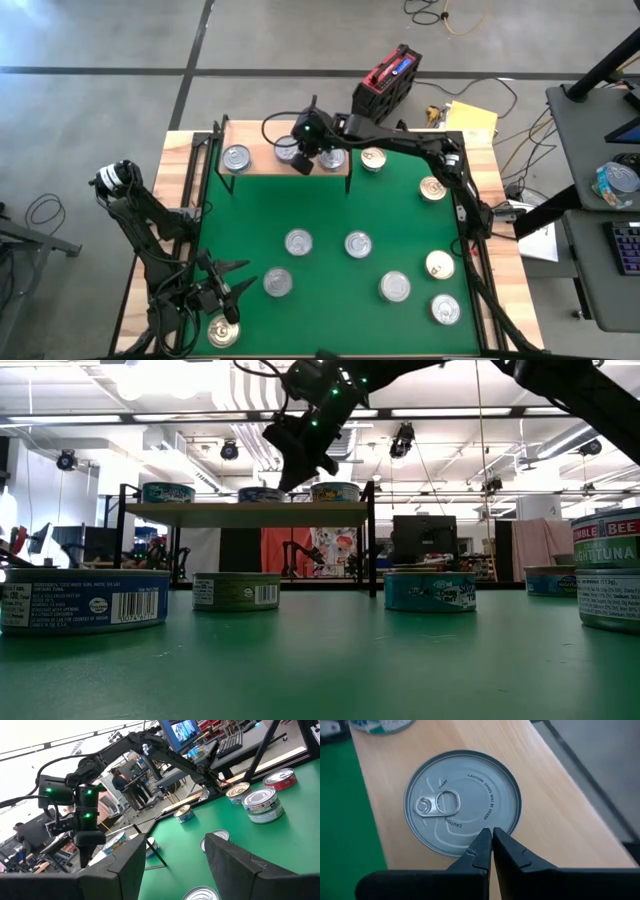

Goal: Stack canned seafood by type on shelf
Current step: Put the middle left dark blue tuna can on the shelf

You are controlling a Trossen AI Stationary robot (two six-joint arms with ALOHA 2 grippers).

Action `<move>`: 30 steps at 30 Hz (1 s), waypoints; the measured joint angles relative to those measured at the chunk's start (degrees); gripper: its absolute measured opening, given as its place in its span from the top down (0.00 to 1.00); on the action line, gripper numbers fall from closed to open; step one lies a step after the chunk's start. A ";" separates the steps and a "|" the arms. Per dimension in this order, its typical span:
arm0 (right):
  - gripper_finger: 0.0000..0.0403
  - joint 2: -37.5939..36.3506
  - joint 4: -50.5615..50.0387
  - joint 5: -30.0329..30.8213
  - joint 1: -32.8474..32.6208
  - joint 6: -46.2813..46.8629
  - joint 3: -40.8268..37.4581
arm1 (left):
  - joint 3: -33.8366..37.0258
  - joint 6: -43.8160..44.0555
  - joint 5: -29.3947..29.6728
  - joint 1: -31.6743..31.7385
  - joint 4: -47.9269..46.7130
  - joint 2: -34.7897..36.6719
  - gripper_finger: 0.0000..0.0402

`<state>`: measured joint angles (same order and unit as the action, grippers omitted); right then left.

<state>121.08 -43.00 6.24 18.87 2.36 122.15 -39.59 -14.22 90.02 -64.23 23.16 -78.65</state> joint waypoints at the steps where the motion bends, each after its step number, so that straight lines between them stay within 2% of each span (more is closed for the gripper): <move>1: 0.98 0.00 -0.06 0.00 -0.19 1.40 0.00 | 0.00 0.00 0.00 0.00 0.00 0.00 0.53; 13: 0.98 0.00 0.00 -0.19 -2.12 11.78 0.00 | 0.00 0.00 0.00 0.00 -0.02 0.00 0.53; 30: 0.98 -0.74 -0.25 -0.54 -3.98 9.68 1.24 | 0.00 0.00 0.00 0.00 -0.06 0.00 0.53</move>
<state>120.33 -43.26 5.69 14.88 12.04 123.39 -39.59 -14.22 90.02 -64.23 23.10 -78.65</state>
